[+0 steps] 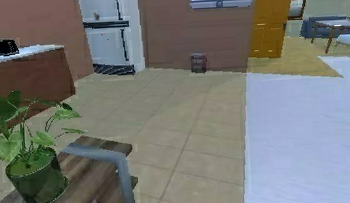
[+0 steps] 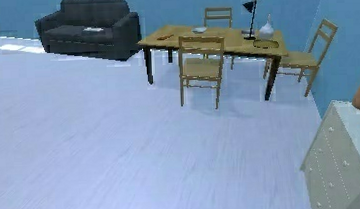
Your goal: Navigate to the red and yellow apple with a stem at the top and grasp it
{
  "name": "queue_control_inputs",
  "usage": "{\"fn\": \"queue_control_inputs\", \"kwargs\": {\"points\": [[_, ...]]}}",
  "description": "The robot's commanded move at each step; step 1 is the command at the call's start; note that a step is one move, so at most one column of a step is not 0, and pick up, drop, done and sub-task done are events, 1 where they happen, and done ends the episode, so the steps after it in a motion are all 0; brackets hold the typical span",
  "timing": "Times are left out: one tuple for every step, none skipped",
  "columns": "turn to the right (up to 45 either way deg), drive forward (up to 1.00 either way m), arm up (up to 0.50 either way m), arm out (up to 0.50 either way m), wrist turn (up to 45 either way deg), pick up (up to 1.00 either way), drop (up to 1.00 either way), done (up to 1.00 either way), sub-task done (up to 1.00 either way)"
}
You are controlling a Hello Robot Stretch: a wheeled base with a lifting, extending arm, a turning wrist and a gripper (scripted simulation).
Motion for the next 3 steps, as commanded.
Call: {"fn": "queue_control_inputs", "kwargs": {"points": [[0.0, 1.00, 0.00, 0.00, 0.0, 0.00, 0.00, 0.00, 0.00], [-9.0, 0.00, 0.00, 0.00, 0.0, 0.00, 0.00, 0.00, 0.00], [0.0, 0.10, 0.00, 0.00, 0.0, 0.00, 0.00, 0.00, 0.00]]}}
